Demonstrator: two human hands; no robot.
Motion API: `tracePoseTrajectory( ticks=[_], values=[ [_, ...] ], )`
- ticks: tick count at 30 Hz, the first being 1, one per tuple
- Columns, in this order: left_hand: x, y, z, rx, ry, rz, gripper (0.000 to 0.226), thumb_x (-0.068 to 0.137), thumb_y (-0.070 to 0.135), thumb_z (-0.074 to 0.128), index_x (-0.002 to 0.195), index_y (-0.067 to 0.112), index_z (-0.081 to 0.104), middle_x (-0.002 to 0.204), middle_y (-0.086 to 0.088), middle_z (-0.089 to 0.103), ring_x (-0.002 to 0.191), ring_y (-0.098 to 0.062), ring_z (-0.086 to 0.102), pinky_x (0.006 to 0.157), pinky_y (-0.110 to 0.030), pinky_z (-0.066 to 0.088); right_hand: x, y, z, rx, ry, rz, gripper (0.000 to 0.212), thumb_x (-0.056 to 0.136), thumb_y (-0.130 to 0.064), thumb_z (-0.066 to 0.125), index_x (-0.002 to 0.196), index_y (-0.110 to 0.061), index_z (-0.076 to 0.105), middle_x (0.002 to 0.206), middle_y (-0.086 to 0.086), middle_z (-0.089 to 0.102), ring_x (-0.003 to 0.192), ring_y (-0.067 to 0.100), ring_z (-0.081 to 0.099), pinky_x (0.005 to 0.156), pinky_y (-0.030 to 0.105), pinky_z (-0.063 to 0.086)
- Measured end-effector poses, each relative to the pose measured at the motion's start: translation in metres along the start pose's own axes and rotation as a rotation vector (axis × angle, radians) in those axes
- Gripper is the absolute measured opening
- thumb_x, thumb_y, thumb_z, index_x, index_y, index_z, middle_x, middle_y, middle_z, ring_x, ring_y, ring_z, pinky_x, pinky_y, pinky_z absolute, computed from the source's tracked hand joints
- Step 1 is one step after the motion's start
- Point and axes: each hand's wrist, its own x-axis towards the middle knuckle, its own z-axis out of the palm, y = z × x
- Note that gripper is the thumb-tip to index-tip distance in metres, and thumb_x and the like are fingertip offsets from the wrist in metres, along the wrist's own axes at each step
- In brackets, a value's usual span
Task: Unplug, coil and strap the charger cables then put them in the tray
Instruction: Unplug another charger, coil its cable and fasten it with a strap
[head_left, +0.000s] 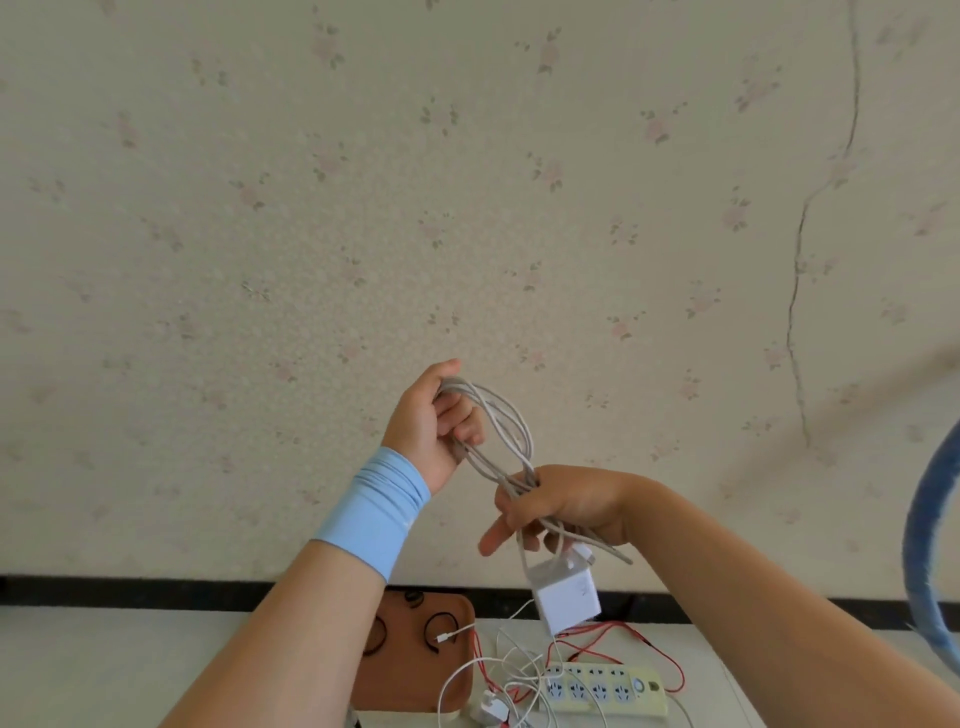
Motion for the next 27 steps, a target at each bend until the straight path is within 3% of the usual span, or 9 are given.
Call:
tracePoseTrajectory(
  ticks=[2,5,8,13,17,19,21,24,27],
  values=[
    [0.002,0.004,-0.005,0.025,0.025,-0.004,0.057,0.095,0.026,0.051,0.044,0.022,0.025,0.041,0.003,0.018,0.04,-0.016,0.027,0.052,-0.029,0.029,-0.002,0.004,-0.007,0.016,0.016,0.007,0.021,0.089,-0.017,0.061,0.072,-0.021,0.051,0.088,0.003,0.074,0.068,0.01,0.058,0.065,0.029,0.038],
    [0.004,0.007,-0.009,0.116,0.116,0.014,0.051,0.096,0.027,0.052,0.051,0.021,0.029,0.042,0.003,0.02,0.039,-0.015,0.029,0.052,-0.029,0.032,-0.006,0.005,-0.014,0.126,-0.043,0.015,0.007,0.095,-0.02,0.06,0.089,-0.017,0.062,0.066,0.0,0.052,0.061,0.011,0.051,0.065,0.03,0.031],
    [0.005,0.007,-0.007,0.195,0.208,0.074,0.041,0.096,0.03,0.055,0.062,0.02,0.034,0.046,0.004,0.02,0.04,-0.013,0.029,0.051,-0.028,0.034,-0.01,0.001,-0.018,0.132,-0.109,-0.004,0.006,0.091,-0.022,0.067,0.093,-0.016,0.065,0.068,0.001,0.047,0.066,0.012,0.054,0.064,0.027,0.037],
    [0.008,0.01,-0.013,0.507,0.358,0.147,0.042,0.095,0.038,0.053,0.06,0.016,0.044,0.041,0.003,0.038,0.047,-0.016,0.046,0.062,-0.031,0.04,-0.015,0.003,-0.024,0.106,-0.189,-0.075,0.018,0.092,-0.01,0.06,0.082,-0.022,0.052,0.095,0.001,0.069,0.08,0.015,0.066,0.061,0.022,0.049],
    [0.012,0.009,-0.022,0.678,0.328,0.038,0.043,0.098,0.034,0.052,0.061,0.011,0.054,0.052,-0.004,0.059,0.059,-0.023,0.061,0.067,-0.035,0.056,-0.013,0.015,-0.027,0.161,-0.024,-0.001,0.012,0.105,-0.012,0.05,0.105,-0.01,0.062,0.071,0.002,0.061,0.059,0.015,0.06,0.067,0.029,0.055],
    [0.013,0.006,-0.031,1.003,0.315,0.038,0.029,0.098,0.022,0.052,0.074,0.01,0.063,0.071,-0.007,0.07,0.072,-0.028,0.067,0.076,-0.035,0.057,-0.013,0.023,-0.028,0.171,0.05,0.086,0.018,0.106,-0.012,0.048,0.116,-0.004,0.061,0.064,0.002,0.052,0.052,0.015,0.055,0.07,0.035,0.06],
    [0.012,0.003,-0.035,1.385,0.33,0.232,0.021,0.094,0.008,0.046,0.089,0.016,0.065,0.094,-0.002,0.073,0.087,-0.023,0.066,0.076,-0.027,0.049,-0.014,0.026,-0.028,0.092,0.129,0.154,0.019,0.106,-0.012,0.048,0.117,-0.003,0.06,0.061,0.002,0.048,0.049,0.015,0.051,0.071,0.04,0.06],
    [-0.002,0.001,-0.016,1.288,0.163,0.507,0.021,0.095,0.013,0.05,0.105,0.023,0.066,0.106,0.013,0.069,0.097,-0.007,0.062,0.084,-0.023,0.046,-0.012,0.022,-0.023,-0.03,0.192,0.208,0.016,0.105,-0.016,0.05,0.114,-0.007,0.06,0.061,0.0,0.046,0.048,0.014,0.047,0.058,0.034,0.055],
    [-0.011,-0.012,0.001,1.411,-0.237,0.395,0.045,0.087,0.041,0.067,0.13,0.032,0.057,0.13,0.02,0.058,0.119,0.001,0.052,0.104,-0.025,0.04,-0.01,0.014,-0.016,-0.114,0.161,0.222,0.014,0.103,-0.02,0.051,0.109,-0.012,0.061,0.06,-0.002,0.046,0.049,0.014,0.044,0.05,0.028,0.044]
  ],
)
